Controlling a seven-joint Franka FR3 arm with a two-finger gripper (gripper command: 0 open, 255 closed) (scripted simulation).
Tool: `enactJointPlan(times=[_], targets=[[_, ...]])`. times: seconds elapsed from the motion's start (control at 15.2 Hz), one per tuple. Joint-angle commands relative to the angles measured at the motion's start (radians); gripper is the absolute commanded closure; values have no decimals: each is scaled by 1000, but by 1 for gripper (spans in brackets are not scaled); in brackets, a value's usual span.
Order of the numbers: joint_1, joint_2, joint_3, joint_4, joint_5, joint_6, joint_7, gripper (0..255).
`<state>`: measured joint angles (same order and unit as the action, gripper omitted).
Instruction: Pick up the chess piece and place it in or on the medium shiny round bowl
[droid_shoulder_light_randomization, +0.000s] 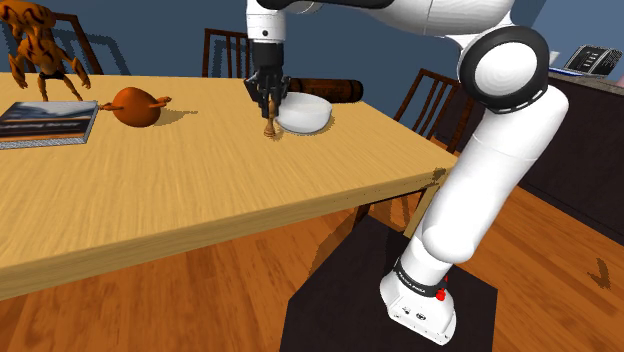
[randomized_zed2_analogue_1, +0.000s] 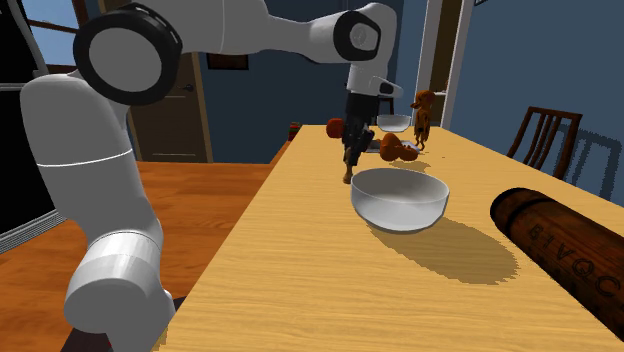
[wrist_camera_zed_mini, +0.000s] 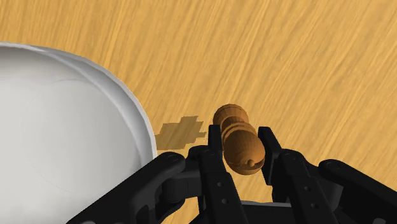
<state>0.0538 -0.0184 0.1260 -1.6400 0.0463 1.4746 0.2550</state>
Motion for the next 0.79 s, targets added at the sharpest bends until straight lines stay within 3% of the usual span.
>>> enactJointPlan(times=[0.0, 0.73], targets=[[0, 4, 0, 33, 0, -29, 2, 255], [3, 61, 2, 255, -5, -195, 13, 255]])
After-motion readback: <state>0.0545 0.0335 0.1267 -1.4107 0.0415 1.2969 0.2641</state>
